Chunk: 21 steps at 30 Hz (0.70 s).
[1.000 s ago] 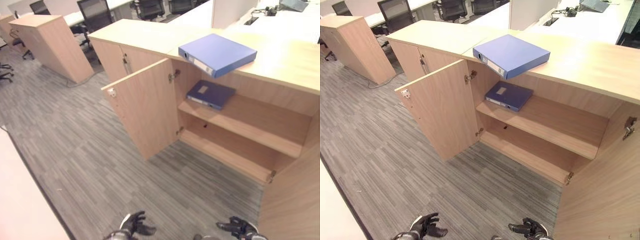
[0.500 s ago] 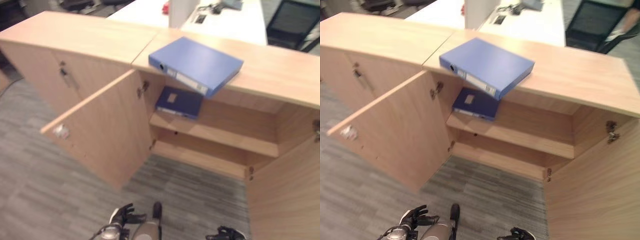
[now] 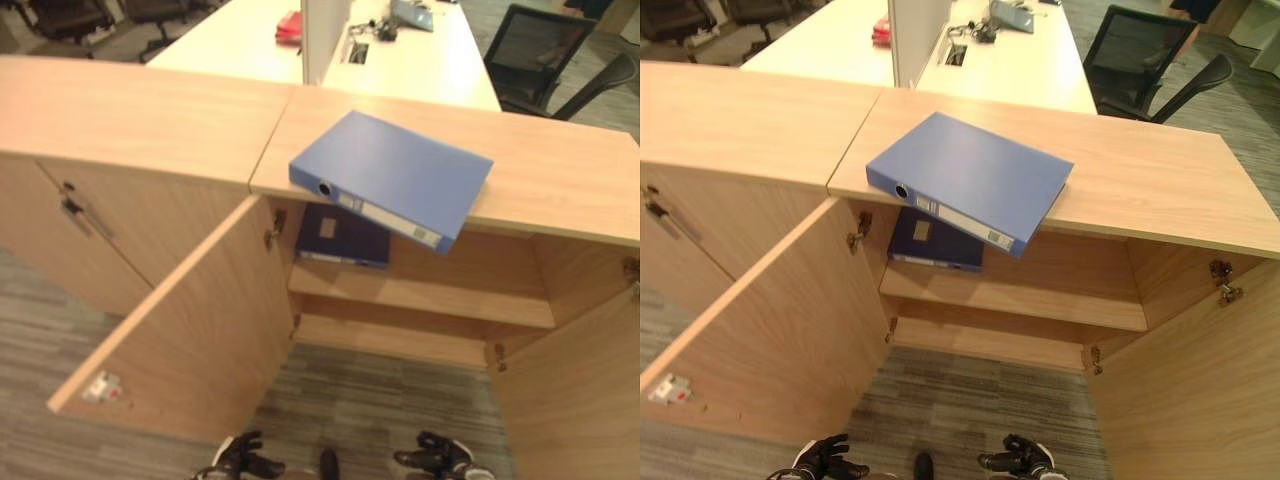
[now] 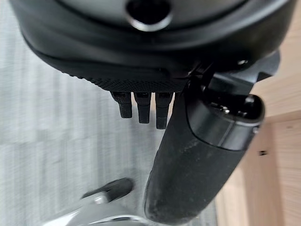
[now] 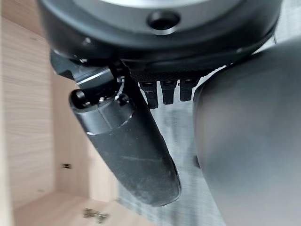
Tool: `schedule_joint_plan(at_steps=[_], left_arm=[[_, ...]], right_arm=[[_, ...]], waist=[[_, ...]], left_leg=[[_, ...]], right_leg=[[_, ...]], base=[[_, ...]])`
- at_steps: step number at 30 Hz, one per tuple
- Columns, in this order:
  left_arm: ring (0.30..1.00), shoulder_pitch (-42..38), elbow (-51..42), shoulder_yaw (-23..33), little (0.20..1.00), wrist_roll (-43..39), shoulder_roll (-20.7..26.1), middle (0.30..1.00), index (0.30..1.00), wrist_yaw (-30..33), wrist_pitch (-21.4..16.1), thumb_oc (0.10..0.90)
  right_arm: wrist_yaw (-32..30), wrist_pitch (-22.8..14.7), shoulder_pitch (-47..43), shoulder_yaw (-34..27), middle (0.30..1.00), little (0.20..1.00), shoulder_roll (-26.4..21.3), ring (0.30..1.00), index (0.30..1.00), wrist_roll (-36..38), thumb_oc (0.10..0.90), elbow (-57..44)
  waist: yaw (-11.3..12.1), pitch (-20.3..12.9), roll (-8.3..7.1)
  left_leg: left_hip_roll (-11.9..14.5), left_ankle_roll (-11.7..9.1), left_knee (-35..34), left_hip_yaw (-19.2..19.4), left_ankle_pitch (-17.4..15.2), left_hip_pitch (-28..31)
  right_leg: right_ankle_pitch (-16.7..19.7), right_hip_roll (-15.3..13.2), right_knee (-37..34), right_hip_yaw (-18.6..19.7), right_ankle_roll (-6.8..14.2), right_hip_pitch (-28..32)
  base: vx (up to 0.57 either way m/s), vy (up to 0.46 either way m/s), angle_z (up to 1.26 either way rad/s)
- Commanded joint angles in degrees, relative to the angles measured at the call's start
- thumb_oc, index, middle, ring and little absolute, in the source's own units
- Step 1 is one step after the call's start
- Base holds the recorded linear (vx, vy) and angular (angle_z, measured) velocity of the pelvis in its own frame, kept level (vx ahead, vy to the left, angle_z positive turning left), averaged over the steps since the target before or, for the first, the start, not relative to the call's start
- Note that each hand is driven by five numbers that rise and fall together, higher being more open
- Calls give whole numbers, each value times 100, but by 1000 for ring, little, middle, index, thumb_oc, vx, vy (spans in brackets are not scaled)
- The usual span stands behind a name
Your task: Put the empty folder in the office cabinet
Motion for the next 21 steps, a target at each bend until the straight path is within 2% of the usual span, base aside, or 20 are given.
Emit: schedule_joint_plan(at_steps=[1,3,4,6,7,10,13,16,19,21], left_arm=[[900,-33,-116,104,900,-21,108,900,900,63,-151,800],[900,-18,-60,82,900,36,123,900,900,51,-148,800],[900,-19,50,87,900,133,126,900,900,60,-144,800],[900,42,127,115,900,211,111,900,900,48,-156,800],[900,93,132,136,900,260,108,900,900,49,-181,800],[900,117,160,123,900,306,97,900,900,52,-182,800],[900,106,173,90,900,340,67,900,900,74,-171,800],[900,75,139,142,900,269,96,900,900,117,-177,800],[900,66,103,159,900,229,120,900,900,135,-190,800],[900,73,114,165,900,247,141,900,900,147,-195,800]], right_arm=[[-7,-75,-68,69,900,900,-112,900,900,26,800,-255],[-25,-56,-102,93,900,900,-120,900,900,17,800,-265],[-26,-34,-143,60,900,900,-135,900,900,22,800,-209],[-7,-20,-121,14,900,900,-147,900,900,28,800,-175],[3,-17,-38,-26,900,900,-161,900,900,45,800,-157],[-4,-5,7,-70,900,900,-174,900,900,80,800,-131],[3,9,21,-106,900,900,-196,900,900,96,800,-95],[27,6,20,-64,900,900,-160,900,900,65,800,-109],[53,14,8,-33,900,900,-164,900,900,42,800,-119],[71,13,16,23,900,900,-146,900,900,-11,800,-135]], waist=[[6,175,101],[-22,209,85],[-60,228,43],[-104,224,-7],[-109,183,-79],[-118,91,-143],[-140,56,-124],[-115,93,-66],[-99,63,-76],[-52,-6,-102]], left_leg=[[533,-1033,-58,-575,102,-419],[567,-1091,-58,-620,-26,-292],[551,-1130,-58,-674,-159,-157],[529,-1143,-58,-715,-256,-31],[465,-1144,-58,-711,-343,77],[388,-1139,-58,-733,-412,165],[391,-1146,-51,-778,-444,192],[620,-1257,14,-820,-394,85],[737,-1345,28,-825,-332,39],[855,-1420,26,-789,-297,30]], right_leg=[[531,-8,-1616,-713,-178,577],[427,-177,-2371,-860,-260,412],[616,-328,-2966,-677,-196,362],[815,-416,-3260,-400,-122,372],[825,-410,-3562,-216,-138,580],[862,-428,-3709,-137,-117,745],[930,-494,-3550,-39,-23,722],[886,-638,-3291,319,-38,803],[818,-611,-3322,535,-21,863],[661,-566,-3517,541,-40,983]], base=[[134,-52,-10],[193,-95,5],[260,-119,11],[224,-81,12],[184,-53,10],[98,-36,8],[39,-99,4],[-58,-234,-23],[-10,-194,5],[11,-274,-15]])
